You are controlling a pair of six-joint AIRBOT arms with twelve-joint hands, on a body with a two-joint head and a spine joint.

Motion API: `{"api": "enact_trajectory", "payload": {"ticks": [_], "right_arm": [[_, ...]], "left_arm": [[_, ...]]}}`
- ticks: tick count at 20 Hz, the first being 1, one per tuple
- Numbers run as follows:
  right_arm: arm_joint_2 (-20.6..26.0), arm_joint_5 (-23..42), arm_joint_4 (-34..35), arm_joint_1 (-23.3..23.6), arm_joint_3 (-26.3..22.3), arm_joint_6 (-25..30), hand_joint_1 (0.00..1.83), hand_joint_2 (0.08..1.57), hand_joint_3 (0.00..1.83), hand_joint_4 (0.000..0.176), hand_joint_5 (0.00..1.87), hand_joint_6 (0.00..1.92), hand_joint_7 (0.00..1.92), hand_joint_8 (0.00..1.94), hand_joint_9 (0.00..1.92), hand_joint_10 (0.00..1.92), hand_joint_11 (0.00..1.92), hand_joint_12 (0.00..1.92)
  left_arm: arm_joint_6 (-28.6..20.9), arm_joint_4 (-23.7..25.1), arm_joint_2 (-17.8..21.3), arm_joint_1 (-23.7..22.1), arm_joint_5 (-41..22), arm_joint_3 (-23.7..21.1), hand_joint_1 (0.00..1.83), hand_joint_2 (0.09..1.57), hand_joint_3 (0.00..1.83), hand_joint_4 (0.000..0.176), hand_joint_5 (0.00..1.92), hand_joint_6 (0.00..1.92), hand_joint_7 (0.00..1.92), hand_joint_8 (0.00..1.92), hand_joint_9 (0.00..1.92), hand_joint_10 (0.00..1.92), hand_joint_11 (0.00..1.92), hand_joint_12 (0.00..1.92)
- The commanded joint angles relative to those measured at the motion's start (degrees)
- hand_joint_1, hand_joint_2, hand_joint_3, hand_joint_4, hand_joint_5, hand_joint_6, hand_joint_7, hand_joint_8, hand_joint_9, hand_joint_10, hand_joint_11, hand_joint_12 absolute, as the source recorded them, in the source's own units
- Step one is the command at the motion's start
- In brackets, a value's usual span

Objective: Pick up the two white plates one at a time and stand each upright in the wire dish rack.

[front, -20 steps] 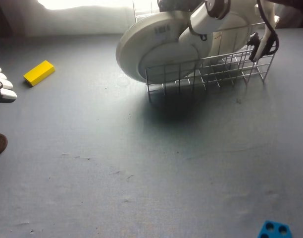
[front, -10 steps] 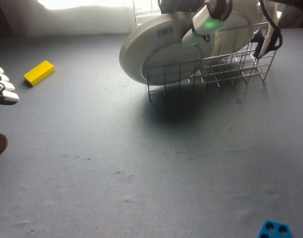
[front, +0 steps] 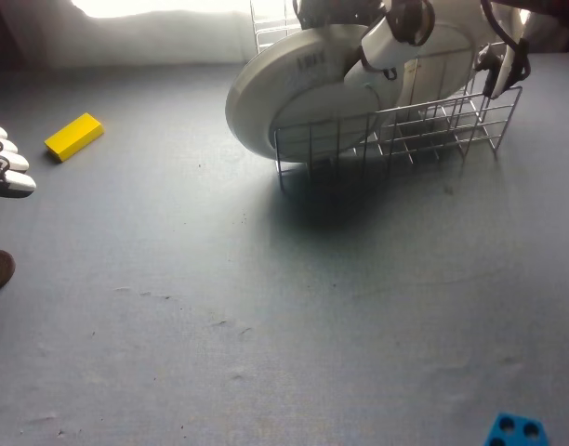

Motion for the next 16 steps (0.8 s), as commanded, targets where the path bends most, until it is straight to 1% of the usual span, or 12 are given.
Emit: {"api": "enact_trajectory", "payload": {"ticks": [1, 4, 6, 8, 9, 10, 11, 12, 13, 14, 15, 16], "right_arm": [[0.35, 3.88, -2.34, 0.23, 0.23, -2.13, 1.40, 1.04, 0.00, 0.000, 1.05, 0.76, 1.14, 0.69, 1.14, 0.87, 1.00, 0.85], [0.17, 3.89, -2.34, 0.22, 0.23, -2.15, 1.40, 1.04, 0.00, 0.000, 1.05, 0.74, 1.14, 0.67, 1.16, 0.86, 1.01, 0.85], [-0.06, 3.95, -2.35, 0.22, 0.23, -2.28, 1.40, 1.04, 0.00, 0.000, 1.07, 0.75, 1.12, 0.71, 1.12, 0.90, 0.99, 0.84], [-0.25, 3.95, -2.35, 0.22, 0.23, -2.88, 1.38, 1.09, 0.00, 0.000, 0.94, 0.96, 1.01, 0.91, 0.99, 1.07, 0.86, 0.87], [-0.33, 3.95, -2.35, 0.23, 0.23, -3.38, 1.38, 1.09, 0.00, 0.000, 0.94, 0.96, 1.01, 0.91, 0.99, 1.07, 0.86, 0.87], [-0.40, 3.99, -2.35, 0.24, 0.23, -3.89, 1.22, 1.13, 0.00, 0.000, 0.89, 1.09, 1.01, 0.98, 0.97, 0.41, 0.75, 0.92], [-0.42, 3.97, -2.36, 0.25, 0.23, -3.99, 1.22, 1.13, 0.00, 0.000, 0.89, 1.09, 1.01, 0.98, 0.97, 0.41, 0.75, 0.92], [-0.46, 3.97, -2.37, 0.28, 0.24, -4.19, 1.16, 1.13, 0.00, 0.000, 0.93, 1.03, 0.95, 0.24, 0.99, 0.19, 0.66, 0.96], [-0.51, 3.97, -2.37, 0.31, 0.24, -4.40, 1.25, 1.05, 0.00, 0.000, 0.83, 0.50, 0.96, 0.13, 0.98, 0.14, 0.62, 0.97], [-0.57, 3.97, -2.38, 0.32, 0.24, -4.53, 1.25, 1.05, 0.00, 0.000, 0.83, 0.50, 0.96, 0.13, 0.98, 0.14, 0.62, 0.97], [-0.62, 3.97, -2.38, 0.32, 0.24, -4.71, 1.26, 1.03, 0.00, 0.000, 0.89, 0.10, 0.96, 0.03, 0.96, 0.07, 0.54, 1.01], [-0.66, 3.97, -2.39, 0.35, 0.23, -4.81, 1.26, 1.03, 0.00, 0.000, 0.89, 0.10, 0.96, 0.03, 0.96, 0.07, 0.54, 1.01]], "left_arm": [[-0.06, -3.37, 0.64, -0.71, -1.15, 0.02, 0.00, 1.07, 0.00, 0.000, 0.06, 0.00, 0.03, 0.00, 0.00, 0.00, 0.00, 0.00], [-0.06, -3.26, 0.62, -0.87, -1.15, 0.01, 0.00, 1.07, 0.00, 0.000, 0.07, 0.00, 0.04, 0.00, 0.00, 0.00, 0.00, 0.00], [-0.06, -3.14, 0.62, -1.01, -1.15, -0.04, 0.00, 1.06, 0.00, 0.000, 0.08, 0.01, 0.06, 0.01, 0.03, 0.01, 0.01, 0.00], [-0.06, -2.96, 0.64, -1.13, -1.15, -0.15, 0.00, 1.07, 0.00, 0.000, 0.08, 0.00, 0.04, 0.00, 0.01, 0.00, 0.00, 0.00], [-0.06, -2.86, 0.65, -1.21, -1.15, -0.19, 0.00, 1.07, 0.00, 0.000, 0.08, 0.00, 0.04, 0.00, 0.01, 0.00, 0.00, 0.00], [-0.06, -2.72, 0.65, -1.33, -1.15, -0.26, 0.00, 1.06, 0.00, 0.000, 0.07, 0.01, 0.03, 0.00, 0.00, 0.00, 0.00, 0.00], [-0.06, -2.53, 0.64, -1.44, -1.15, -0.31, 0.00, 1.06, 0.00, 0.000, 0.07, 0.01, 0.03, 0.00, 0.00, 0.00, 0.00, 0.00], [-0.06, -2.36, 0.65, -1.56, -1.15, -0.36, 0.00, 1.06, 0.00, 0.000, 0.08, 0.01, 0.04, 0.01, 0.01, 0.00, 0.00, 0.00], [-0.06, -2.23, 0.65, -1.67, -1.15, -0.41, 0.00, 1.07, 0.00, 0.000, 0.09, 0.01, 0.05, 0.01, 0.02, 0.01, 0.01, 0.00], [-0.06, -2.21, 0.65, -1.73, -1.15, -0.43, 0.00, 1.07, 0.00, 0.000, 0.09, 0.01, 0.05, 0.01, 0.02, 0.01, 0.01, 0.00], [-0.06, -2.20, 0.66, -1.76, -1.15, -0.46, 0.00, 1.06, 0.00, 0.000, 0.09, 0.01, 0.06, 0.01, 0.02, 0.01, 0.01, 0.00], [-0.06, -2.10, 0.66, -1.80, -1.15, -0.47, 0.00, 1.06, 0.00, 0.000, 0.09, 0.01, 0.06, 0.01, 0.02, 0.01, 0.01, 0.00]]}}
